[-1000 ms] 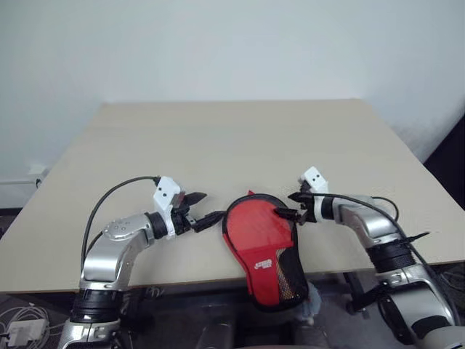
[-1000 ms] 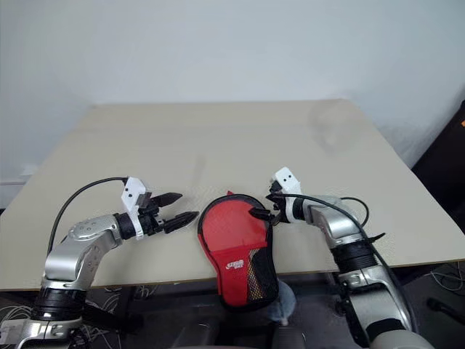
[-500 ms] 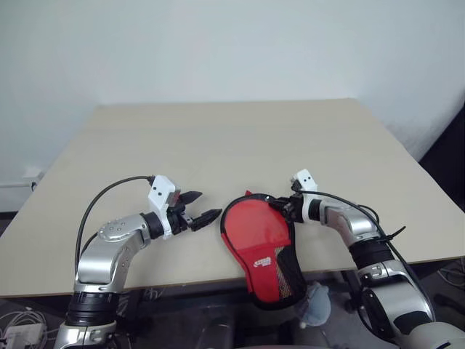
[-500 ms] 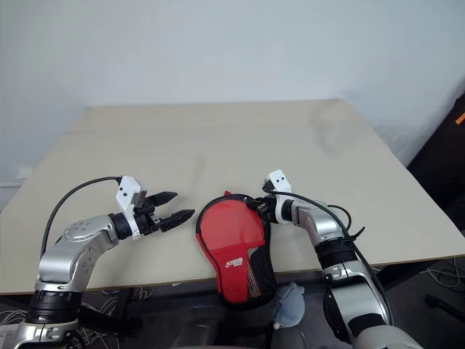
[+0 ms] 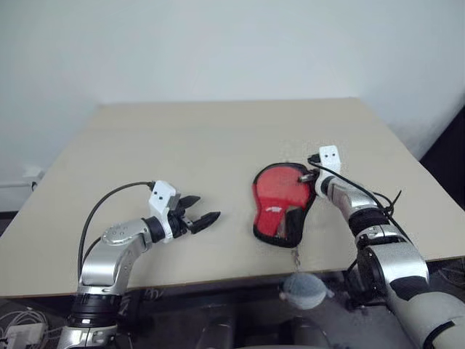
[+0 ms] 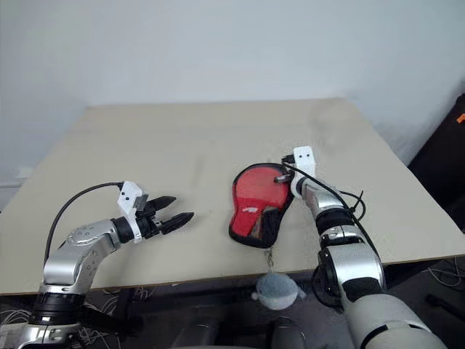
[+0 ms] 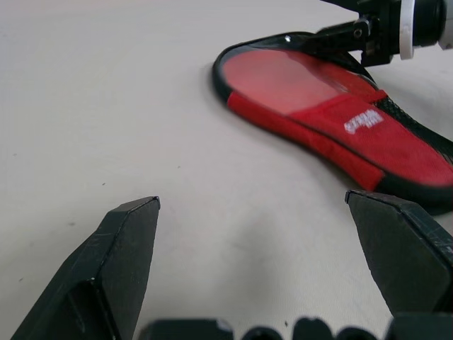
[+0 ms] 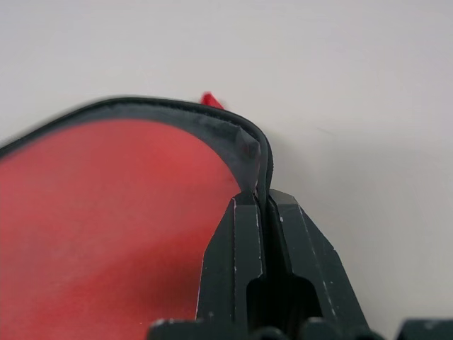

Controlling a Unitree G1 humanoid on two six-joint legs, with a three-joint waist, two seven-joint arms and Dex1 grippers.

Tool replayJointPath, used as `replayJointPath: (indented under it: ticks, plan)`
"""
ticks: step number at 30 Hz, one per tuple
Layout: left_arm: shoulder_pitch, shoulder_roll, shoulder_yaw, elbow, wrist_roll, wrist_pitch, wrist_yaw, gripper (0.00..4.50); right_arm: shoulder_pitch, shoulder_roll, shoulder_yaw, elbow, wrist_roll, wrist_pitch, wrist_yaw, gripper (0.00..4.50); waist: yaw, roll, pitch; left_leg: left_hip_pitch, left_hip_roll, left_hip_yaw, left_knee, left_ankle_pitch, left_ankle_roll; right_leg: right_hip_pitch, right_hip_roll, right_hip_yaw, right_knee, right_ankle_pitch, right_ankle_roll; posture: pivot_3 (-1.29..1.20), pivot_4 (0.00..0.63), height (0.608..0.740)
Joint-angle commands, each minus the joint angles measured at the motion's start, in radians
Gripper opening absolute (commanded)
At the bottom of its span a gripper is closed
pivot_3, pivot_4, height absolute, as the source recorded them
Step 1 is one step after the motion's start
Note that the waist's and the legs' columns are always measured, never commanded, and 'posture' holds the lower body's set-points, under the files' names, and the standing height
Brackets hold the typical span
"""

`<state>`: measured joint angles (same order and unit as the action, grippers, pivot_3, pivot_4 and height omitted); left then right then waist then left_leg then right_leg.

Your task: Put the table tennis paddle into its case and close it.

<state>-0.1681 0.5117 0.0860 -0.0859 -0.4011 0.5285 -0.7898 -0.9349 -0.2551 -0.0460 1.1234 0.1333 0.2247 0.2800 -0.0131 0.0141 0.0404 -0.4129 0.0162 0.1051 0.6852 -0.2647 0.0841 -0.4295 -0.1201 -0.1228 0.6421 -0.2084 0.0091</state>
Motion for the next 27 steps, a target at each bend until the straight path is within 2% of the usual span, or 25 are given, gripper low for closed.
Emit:
replayJointPath:
  ticks: [1,5,8,12,15,19,22,27]
  plan:
    - [-0.016,-0.003,0.002,-0.013,-0.001,-0.023,0.011,4.5,-0.057,-0.013,-0.022,0.038,-0.034,-0.065,-0.082,0.04,-0.007,0.0,0.0,0.0,0.0,0.0,-0.001,0.001,-0.001,0.0,0.0,0.0,0.0,0.0,0.0,0.0,0.0,0.706]
    - [-0.012,-0.005,0.002,-0.012,0.002,-0.026,0.02,4.5,-0.04,0.017,-0.007,0.054,-0.046,-0.072,-0.035,0.04,-0.012,0.0,0.0,0.001,0.001,-0.001,-0.002,0.002,-0.001,0.0,0.002,0.0,0.0,0.0,0.0,0.0,0.0,0.706]
    - [-0.012,-0.003,0.004,-0.008,0.001,-0.027,0.022,4.5,-0.037,0.027,-0.03,0.039,-0.025,-0.065,0.002,0.75,-0.019,0.0,0.0,0.001,0.001,-0.001,-0.002,0.002,-0.001,0.001,0.002,0.0,0.0,0.0,0.0,0.0,0.0,0.706]
    - [-0.008,0.006,0.01,-0.012,0.002,-0.029,0.025,4.5,-0.042,0.005,-0.049,-0.016,-0.008,-0.043,0.077,2.04,-0.031,0.0,0.0,0.001,0.002,-0.001,-0.002,0.002,-0.001,0.0,0.003,0.0,0.0,0.0,0.0,0.0,0.0,0.706]
    - [0.005,0.02,0.026,-0.016,0.018,-0.055,0.037,4.5,-0.027,-0.03,-0.082,-0.125,0.054,0.045,0.2,3.12,-0.032,0.0,0.0,0.001,0.003,-0.001,-0.002,0.002,-0.001,0.0,0.003,0.0,0.0,0.0,0.0,0.0,0.0,0.706]
    - [0.029,0.037,0.075,-0.002,0.024,-0.08,0.067,4.5,0.114,-0.093,-0.057,-0.522,0.171,0.28,0.413,4.48,-0.03,0.0,0.0,0.001,0.002,-0.002,-0.002,0.002,-0.001,0.001,0.002,-0.001,0.0,0.0,0.001,0.0,0.0,0.706]
    - [0.074,0.061,0.088,-0.014,0.026,-0.093,0.049,4.5,0.24,-0.146,-0.018,-0.804,0.253,0.445,0.515,4.48,-0.03,0.0,0.0,0.002,0.002,-0.004,-0.002,0.001,-0.001,0.001,0.001,-0.001,-0.001,0.0,0.001,0.0,0.0,0.706]
    - [0.141,0.065,0.099,0.003,0.033,-0.105,0.061,4.5,0.364,-0.203,0.065,-1.017,0.255,0.517,0.572,4.48,-0.029,0.0,0.0,0.002,0.002,-0.004,-0.002,0.0,0.001,0.001,-0.001,-0.002,-0.001,0.0,0.001,0.0,0.0,0.706]
